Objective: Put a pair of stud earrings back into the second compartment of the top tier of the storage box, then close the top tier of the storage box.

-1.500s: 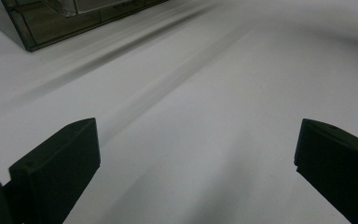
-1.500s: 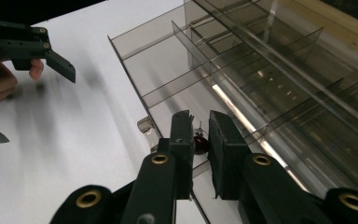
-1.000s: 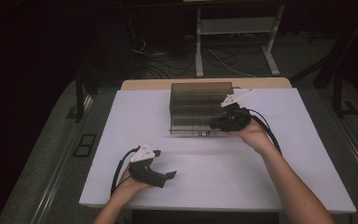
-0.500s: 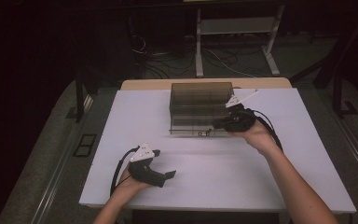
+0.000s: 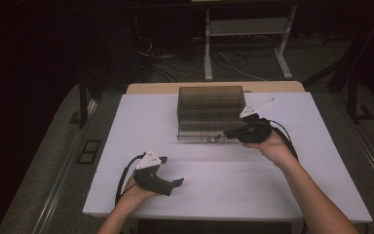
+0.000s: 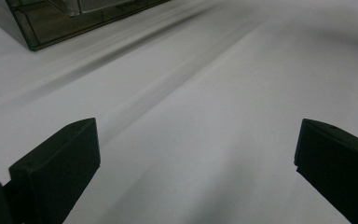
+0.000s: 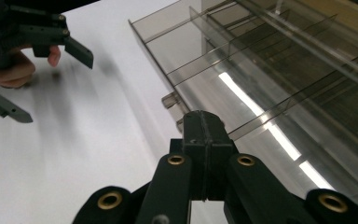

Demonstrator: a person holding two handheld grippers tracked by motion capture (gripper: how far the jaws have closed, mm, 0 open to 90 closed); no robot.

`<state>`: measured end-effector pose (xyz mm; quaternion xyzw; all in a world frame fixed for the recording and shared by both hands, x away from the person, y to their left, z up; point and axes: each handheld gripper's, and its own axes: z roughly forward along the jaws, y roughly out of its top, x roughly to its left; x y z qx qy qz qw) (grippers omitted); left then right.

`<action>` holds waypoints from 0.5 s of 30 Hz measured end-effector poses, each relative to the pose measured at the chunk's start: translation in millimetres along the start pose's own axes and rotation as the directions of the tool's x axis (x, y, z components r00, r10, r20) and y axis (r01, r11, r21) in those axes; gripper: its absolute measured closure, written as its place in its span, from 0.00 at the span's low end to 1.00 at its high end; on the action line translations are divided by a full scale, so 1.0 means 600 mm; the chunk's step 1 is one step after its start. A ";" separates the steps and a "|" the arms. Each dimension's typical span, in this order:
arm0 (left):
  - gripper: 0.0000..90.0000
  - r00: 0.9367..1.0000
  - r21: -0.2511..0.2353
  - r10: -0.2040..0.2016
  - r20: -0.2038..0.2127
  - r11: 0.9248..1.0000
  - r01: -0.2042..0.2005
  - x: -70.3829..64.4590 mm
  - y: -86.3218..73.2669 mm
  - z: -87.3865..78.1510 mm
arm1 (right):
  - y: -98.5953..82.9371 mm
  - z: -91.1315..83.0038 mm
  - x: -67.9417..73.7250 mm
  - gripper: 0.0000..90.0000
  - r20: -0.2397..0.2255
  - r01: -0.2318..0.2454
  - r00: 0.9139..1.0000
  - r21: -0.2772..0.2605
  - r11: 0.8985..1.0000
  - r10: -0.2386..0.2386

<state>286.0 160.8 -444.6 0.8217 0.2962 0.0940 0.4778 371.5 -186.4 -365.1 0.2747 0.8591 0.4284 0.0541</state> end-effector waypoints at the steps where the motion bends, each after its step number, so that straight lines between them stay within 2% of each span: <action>1: 0.00 1.000 0.001 0.001 0.000 1.000 -0.001 0.000 0.000 0.000 | -0.003 0.001 0.003 0.99 0.002 -0.002 1.000 -0.002 1.000 0.002; 15: 0.00 1.000 0.003 0.002 0.001 1.000 -0.002 -0.001 -0.001 0.000 | -0.019 0.036 0.009 0.99 -0.001 0.010 1.000 0.043 0.999 -0.010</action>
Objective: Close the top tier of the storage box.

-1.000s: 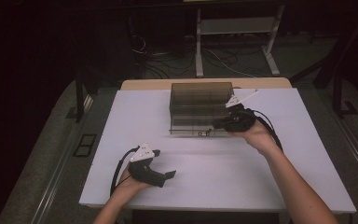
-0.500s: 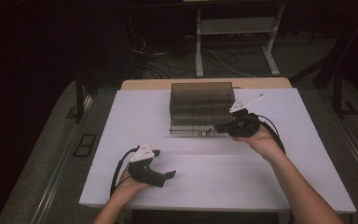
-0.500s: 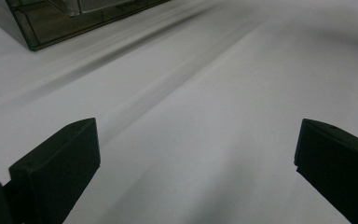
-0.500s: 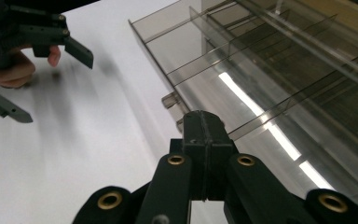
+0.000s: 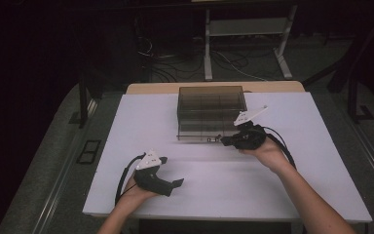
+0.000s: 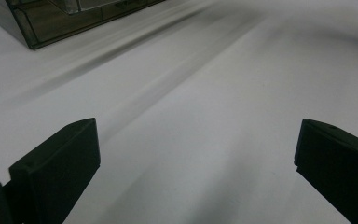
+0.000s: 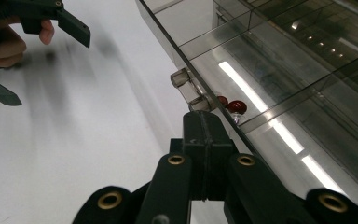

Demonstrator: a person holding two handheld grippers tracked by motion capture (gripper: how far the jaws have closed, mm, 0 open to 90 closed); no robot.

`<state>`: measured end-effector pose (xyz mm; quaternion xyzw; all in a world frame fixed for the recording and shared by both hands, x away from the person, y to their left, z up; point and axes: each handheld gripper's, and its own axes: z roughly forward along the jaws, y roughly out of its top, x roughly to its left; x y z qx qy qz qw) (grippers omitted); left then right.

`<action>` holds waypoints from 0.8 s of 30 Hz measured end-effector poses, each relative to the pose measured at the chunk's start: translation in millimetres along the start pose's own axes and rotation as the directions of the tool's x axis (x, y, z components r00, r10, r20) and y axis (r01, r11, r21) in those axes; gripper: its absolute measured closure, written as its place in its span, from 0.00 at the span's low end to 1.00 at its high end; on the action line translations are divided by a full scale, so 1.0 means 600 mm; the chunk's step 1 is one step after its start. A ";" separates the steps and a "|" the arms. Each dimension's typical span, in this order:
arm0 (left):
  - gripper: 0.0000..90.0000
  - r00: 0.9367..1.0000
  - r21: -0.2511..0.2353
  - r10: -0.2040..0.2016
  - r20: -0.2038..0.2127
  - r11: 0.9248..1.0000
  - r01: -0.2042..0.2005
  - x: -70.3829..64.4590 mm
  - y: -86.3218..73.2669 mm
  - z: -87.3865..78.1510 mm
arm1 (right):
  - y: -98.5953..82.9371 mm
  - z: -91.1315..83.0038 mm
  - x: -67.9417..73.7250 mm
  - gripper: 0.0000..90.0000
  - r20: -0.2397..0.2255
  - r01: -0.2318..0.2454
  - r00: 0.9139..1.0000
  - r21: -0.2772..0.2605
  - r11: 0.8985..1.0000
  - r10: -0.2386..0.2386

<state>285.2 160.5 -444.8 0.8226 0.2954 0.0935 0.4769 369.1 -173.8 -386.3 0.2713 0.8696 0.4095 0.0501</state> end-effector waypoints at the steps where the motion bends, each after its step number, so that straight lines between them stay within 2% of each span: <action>1: 0.00 1.000 0.000 0.000 0.001 1.000 0.000 0.000 0.000 0.000 | 0.000 0.002 0.000 0.99 0.005 0.003 1.000 0.001 1.000 -0.003; 11: 0.00 1.000 0.003 0.003 0.003 1.000 -0.003 -0.001 0.000 0.003 | -0.002 0.014 -0.002 0.99 0.012 -0.003 1.000 0.004 1.000 0.003; 24: 0.00 1.000 0.010 0.005 0.003 1.000 -0.005 -0.003 0.000 0.003 | 0.000 0.013 -0.004 0.99 0.011 -0.005 1.000 -0.004 1.000 0.005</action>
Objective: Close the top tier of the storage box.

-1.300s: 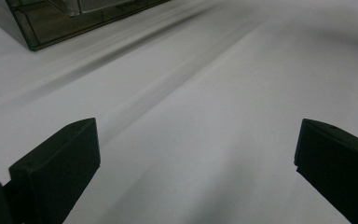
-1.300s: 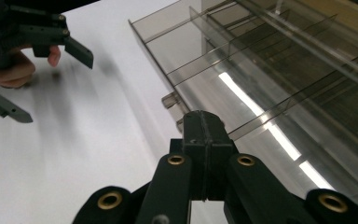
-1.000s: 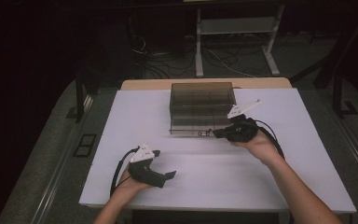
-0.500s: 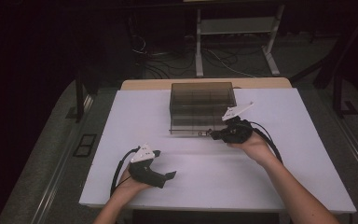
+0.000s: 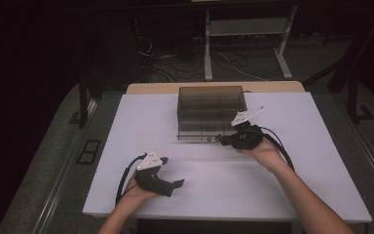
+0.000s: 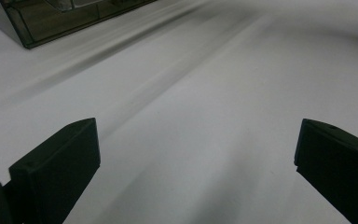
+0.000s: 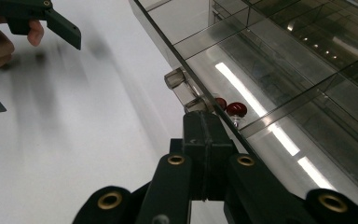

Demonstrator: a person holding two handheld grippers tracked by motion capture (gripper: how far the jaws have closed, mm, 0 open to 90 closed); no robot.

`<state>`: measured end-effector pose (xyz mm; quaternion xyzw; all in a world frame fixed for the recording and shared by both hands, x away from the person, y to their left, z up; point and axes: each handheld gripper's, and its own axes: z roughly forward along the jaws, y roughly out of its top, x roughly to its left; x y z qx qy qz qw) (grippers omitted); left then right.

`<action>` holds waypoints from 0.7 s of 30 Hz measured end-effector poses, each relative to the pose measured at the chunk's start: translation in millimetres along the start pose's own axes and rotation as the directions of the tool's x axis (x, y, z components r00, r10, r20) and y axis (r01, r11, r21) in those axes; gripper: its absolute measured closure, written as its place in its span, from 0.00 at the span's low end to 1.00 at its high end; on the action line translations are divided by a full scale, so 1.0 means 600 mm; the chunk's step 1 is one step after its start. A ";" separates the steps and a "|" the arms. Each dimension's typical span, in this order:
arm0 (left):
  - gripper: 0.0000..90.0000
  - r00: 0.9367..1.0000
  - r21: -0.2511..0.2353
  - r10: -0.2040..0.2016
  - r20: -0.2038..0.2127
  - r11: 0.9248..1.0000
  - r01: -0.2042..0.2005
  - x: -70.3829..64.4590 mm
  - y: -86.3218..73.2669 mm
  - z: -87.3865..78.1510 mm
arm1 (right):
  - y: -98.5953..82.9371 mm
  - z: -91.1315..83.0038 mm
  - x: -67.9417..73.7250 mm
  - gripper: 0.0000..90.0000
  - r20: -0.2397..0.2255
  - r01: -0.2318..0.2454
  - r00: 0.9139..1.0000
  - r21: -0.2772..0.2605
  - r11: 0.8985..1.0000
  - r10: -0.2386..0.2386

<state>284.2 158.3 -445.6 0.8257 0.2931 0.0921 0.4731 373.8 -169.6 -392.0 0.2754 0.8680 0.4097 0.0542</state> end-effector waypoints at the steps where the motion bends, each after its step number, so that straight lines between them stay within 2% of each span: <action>1: 0.00 1.000 -0.001 0.000 0.000 1.000 0.000 0.000 0.000 0.000 | 0.000 0.000 -0.001 0.99 0.000 0.000 1.000 -0.001 1.000 0.000; 21: 0.00 1.000 -0.003 -0.009 -0.003 1.000 0.009 0.002 -0.001 0.001 | 0.009 0.003 -0.007 0.99 0.011 0.003 1.000 -0.002 1.000 -0.003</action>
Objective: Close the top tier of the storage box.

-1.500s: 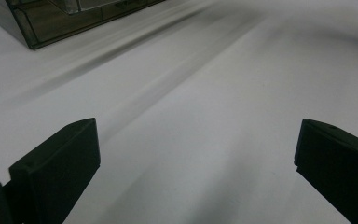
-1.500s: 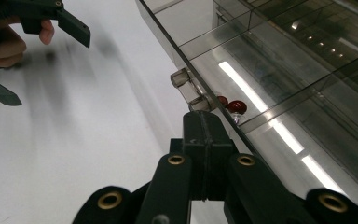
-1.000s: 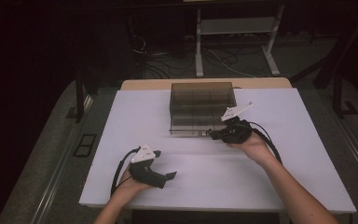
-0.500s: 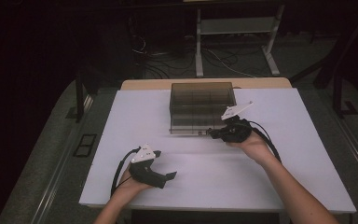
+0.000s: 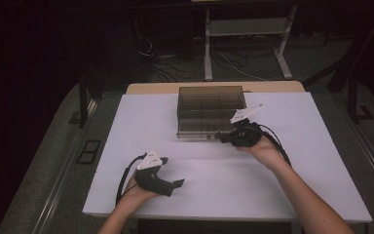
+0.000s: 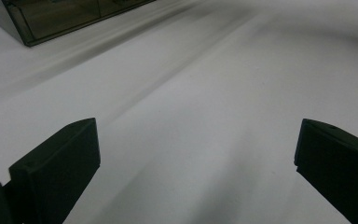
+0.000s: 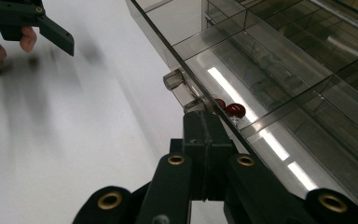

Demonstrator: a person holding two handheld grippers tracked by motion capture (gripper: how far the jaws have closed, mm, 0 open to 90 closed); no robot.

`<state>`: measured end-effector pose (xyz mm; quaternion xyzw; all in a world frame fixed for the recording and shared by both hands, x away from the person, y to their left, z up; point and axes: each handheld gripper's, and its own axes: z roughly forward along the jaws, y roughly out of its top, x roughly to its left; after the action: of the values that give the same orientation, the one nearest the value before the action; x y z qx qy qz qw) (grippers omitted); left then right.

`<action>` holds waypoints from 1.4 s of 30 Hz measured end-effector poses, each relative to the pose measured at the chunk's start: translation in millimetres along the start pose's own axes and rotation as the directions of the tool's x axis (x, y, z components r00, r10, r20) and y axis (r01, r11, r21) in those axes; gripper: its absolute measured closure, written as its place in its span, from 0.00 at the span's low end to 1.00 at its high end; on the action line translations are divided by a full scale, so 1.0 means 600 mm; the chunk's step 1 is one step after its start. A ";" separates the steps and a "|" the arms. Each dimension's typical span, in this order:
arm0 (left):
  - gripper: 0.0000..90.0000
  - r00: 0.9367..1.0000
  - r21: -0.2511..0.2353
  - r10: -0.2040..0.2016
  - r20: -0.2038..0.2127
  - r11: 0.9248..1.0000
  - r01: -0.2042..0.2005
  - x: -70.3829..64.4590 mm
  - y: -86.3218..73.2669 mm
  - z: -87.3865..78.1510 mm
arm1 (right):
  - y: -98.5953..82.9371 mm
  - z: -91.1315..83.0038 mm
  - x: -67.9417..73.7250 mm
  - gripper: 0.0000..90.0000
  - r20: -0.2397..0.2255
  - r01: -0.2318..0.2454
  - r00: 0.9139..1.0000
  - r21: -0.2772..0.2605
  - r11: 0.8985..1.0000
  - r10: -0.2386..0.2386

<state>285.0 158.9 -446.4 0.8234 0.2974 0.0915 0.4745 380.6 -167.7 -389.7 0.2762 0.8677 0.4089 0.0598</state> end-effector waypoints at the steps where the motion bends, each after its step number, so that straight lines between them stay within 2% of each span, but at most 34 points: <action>1: 0.00 1.000 0.003 -0.002 0.000 1.000 0.002 0.000 0.000 0.000 | 0.001 0.000 -0.001 0.99 0.001 -0.003 1.000 0.001 1.000 0.003; 22: 0.00 1.000 -0.002 0.003 0.000 1.000 -0.003 0.000 0.001 -0.002 | 0.016 0.007 -0.015 0.99 0.042 -0.016 0.999 -0.004 1.000 0.016; 38: 0.00 1.000 -0.004 0.003 0.001 1.000 -0.003 0.000 0.001 -0.002 | 0.038 0.015 -0.036 0.99 0.074 -0.019 0.997 -0.014 1.000 0.020; 42: 0.00 1.000 -0.006 -0.001 0.000 1.000 0.001 0.001 0.001 -0.002 | 0.040 0.018 -0.045 0.99 0.090 -0.035 0.995 -0.020 0.999 0.036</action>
<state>285.0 159.8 -445.4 0.8219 0.2976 0.0921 0.4769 417.2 -161.9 -382.3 0.3092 0.8552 0.4051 0.0944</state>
